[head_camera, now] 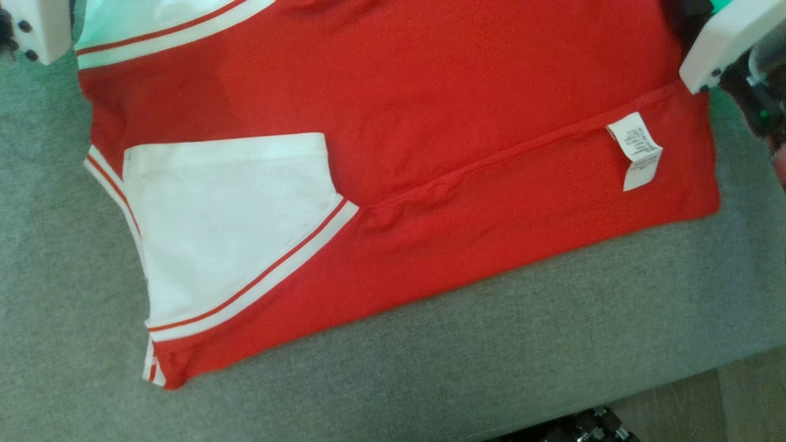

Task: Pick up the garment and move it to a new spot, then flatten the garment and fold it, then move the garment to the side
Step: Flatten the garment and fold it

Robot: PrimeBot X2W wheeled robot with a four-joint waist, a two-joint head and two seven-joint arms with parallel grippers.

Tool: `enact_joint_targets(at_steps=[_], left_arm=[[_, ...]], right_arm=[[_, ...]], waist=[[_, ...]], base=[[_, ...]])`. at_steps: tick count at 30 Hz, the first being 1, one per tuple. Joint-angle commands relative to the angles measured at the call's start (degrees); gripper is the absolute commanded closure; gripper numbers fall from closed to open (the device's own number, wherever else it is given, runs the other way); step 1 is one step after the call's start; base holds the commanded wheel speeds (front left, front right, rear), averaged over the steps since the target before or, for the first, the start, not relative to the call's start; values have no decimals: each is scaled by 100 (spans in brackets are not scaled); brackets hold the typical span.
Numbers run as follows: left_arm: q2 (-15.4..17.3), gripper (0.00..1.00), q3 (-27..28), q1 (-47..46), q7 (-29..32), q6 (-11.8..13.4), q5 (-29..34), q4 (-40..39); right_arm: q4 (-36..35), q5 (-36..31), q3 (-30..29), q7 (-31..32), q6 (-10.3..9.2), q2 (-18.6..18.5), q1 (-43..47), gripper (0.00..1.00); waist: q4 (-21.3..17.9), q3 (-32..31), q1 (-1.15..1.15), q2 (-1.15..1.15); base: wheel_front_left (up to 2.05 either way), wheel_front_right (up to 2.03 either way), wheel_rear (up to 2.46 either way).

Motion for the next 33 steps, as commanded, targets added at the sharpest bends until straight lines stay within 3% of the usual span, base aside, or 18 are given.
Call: enact_joint_targets(at_steps=[1,9,18,19,20,21,22,26,33], left_arm=[[270,100,173,-375,-60,9,-67,-156],[312,100,-137,-552,-193,9,-219,-136],[408,100,-406,-674,-360,9,-409,-17],[408,100,-430,-687,-378,9,-428,-4],[407,100,-456,-698,-397,9,-444,8],[407,100,-485,-707,-414,9,-460,18],[404,100,-512,-718,-429,9,-478,29],[408,100,-599,-775,-555,9,-503,57],[470,100,-818,-948,-1199,9,-279,-13]], right_arm=[[93,-2,204,33,37,-38,-149,0],[532,71,903,103,37,-1,-598,0],[705,692,1473,659,37,37,-749,0],[709,779,1498,702,37,36,-756,33],[715,864,1528,755,37,39,-762,55],[711,942,1564,802,37,40,-768,59],[712,1025,1586,843,37,41,-775,97],[658,1294,1687,951,37,21,-818,100],[632,1403,1703,413,37,-105,-973,100]], waist=[[54,38,-1,0],[108,42,-1,0],[91,-39,-1,0],[94,-44,-1,0],[98,-50,-1,0],[103,-58,-1,0],[108,-64,-1,0],[125,-94,-1,0],[154,-175,-1,0]], base=[[0,0,0],[0,0,0],[0,0,0],[0,0,0],[0,0,0],[0,0,0],[0,0,0],[0,0,0],[0,0,0]])
